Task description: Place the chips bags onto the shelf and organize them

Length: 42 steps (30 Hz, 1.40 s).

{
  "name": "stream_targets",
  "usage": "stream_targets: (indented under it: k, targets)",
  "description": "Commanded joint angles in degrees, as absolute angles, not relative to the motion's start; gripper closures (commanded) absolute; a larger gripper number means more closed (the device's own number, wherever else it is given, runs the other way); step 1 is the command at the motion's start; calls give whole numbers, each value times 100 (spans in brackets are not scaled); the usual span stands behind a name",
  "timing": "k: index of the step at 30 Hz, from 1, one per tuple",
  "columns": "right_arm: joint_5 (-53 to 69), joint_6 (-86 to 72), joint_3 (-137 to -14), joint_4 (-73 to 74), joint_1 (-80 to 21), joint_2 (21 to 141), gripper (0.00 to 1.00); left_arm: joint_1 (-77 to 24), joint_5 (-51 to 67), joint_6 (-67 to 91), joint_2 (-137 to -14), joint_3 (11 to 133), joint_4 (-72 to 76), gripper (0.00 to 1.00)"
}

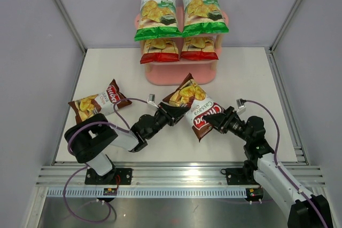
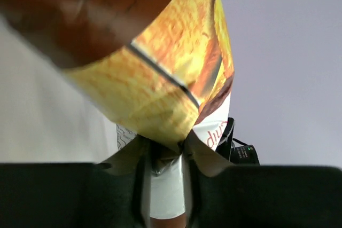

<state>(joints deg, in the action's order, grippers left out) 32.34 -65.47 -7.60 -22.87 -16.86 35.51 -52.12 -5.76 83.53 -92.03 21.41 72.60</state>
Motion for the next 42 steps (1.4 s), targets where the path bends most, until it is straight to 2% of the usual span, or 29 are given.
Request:
stream_targets:
  k: [1,2,3,6,7,10,14,17,22,26,42]
  targets:
    - [2734,-6311,-888,-3032,-1705,3437,53,-5353,-53,8262,-9211,2127,8877,74]
    - [2733,-6284,-862,-3128,-1714,3437,56,-5353,-88,8218,-9107,2083,8868,70]
    - [2725,-6249,-835,-3155,-1705,3428,63,-5353,-175,8105,-9027,1987,8746,55]
    - [2699,-6135,-835,-3243,-1705,3445,69,-5353,-360,7806,-8527,1899,8062,37]
    - [2681,-6091,-844,-3252,-1705,3471,70,-5353,-386,7700,-8360,1898,7807,28]
    - [2514,-5933,-852,-3305,-1705,3559,73,-5361,-720,7384,-7587,1864,6481,13]
    - [2426,-5932,-870,-3760,-1705,4085,73,-5361,-1457,6997,-6322,1819,4557,3]
    - [2487,-6037,-905,-4242,-1705,4604,73,-5361,-2003,6769,-5372,1924,2565,1]
    - [2496,-6135,-967,-5043,-1705,5456,73,-5344,-2627,6338,-4099,2196,864,1]
    - [2426,-6030,-1282,-5360,-1705,6063,74,-5335,-2716,5750,-3754,2575,-252,1]
    - [1969,-6486,-2935,-7408,-1424,9693,75,-5326,-2742,4949,-2980,3515,-1863,1]
